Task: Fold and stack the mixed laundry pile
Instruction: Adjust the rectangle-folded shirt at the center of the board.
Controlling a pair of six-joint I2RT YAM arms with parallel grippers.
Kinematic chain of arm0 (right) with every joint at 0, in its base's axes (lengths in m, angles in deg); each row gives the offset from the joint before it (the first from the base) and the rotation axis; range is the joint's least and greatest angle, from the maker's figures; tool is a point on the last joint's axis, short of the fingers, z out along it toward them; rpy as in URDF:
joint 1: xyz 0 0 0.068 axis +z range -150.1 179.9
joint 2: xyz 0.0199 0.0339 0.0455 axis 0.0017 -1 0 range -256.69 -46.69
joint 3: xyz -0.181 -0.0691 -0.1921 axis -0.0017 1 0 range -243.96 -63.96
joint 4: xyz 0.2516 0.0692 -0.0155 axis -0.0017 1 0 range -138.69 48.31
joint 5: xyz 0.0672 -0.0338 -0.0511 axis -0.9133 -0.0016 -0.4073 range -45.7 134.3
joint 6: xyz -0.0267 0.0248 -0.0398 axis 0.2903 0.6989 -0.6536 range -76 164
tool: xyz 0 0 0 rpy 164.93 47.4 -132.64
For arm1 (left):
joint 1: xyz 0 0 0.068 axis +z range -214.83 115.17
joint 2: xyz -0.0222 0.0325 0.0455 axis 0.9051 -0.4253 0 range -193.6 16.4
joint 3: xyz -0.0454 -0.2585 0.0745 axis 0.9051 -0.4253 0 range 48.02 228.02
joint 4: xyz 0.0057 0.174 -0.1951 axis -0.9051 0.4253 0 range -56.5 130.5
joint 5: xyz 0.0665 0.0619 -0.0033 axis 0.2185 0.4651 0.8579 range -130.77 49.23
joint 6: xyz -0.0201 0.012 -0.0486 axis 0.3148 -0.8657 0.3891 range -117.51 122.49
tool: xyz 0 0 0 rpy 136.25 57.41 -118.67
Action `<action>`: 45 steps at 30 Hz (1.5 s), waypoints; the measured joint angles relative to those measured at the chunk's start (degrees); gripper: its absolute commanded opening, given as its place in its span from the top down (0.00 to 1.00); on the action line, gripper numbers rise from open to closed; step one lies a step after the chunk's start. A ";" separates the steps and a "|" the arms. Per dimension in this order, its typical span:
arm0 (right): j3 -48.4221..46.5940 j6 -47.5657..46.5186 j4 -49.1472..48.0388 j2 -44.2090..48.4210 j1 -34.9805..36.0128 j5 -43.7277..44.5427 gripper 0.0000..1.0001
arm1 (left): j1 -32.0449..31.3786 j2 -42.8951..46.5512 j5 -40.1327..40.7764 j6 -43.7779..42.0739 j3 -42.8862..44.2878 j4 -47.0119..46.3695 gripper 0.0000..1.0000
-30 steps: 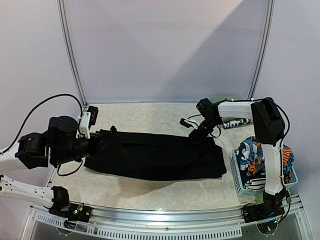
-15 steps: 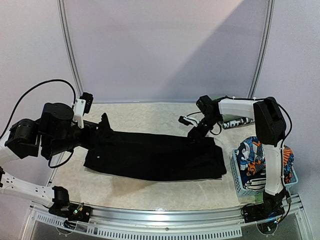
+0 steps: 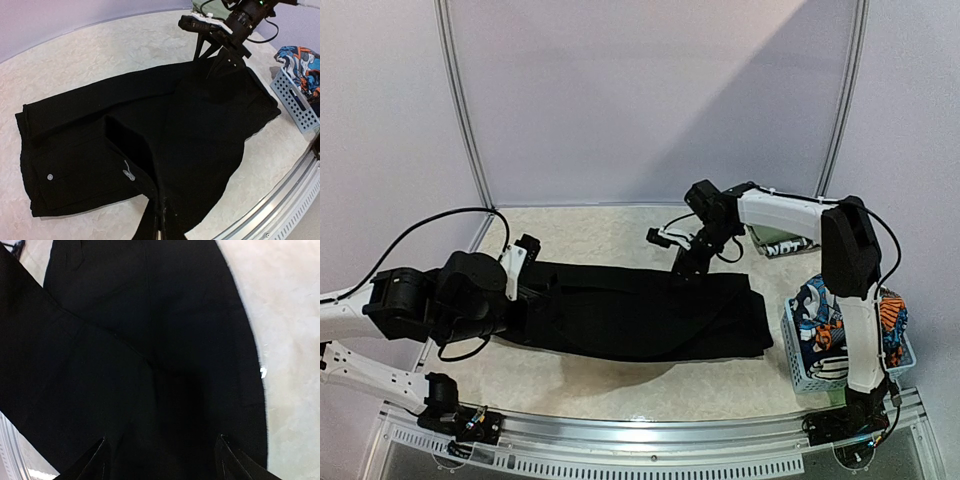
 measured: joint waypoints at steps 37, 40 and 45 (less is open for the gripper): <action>-15.08 4.31 3.06 -9.07 -4.11 3.17 0.98 | 0.50 -4.61 20.94 -19.58 2.36 -5.05 1.00; -15.08 6.08 2.40 -9.11 -5.53 3.21 0.83 | 3.96 -5.64 22.29 -25.68 2.03 -9.18 1.00; -15.52 9.33 1.60 -9.90 -5.64 3.56 0.55 | 12.46 -7.78 20.74 -28.06 2.05 -10.60 1.00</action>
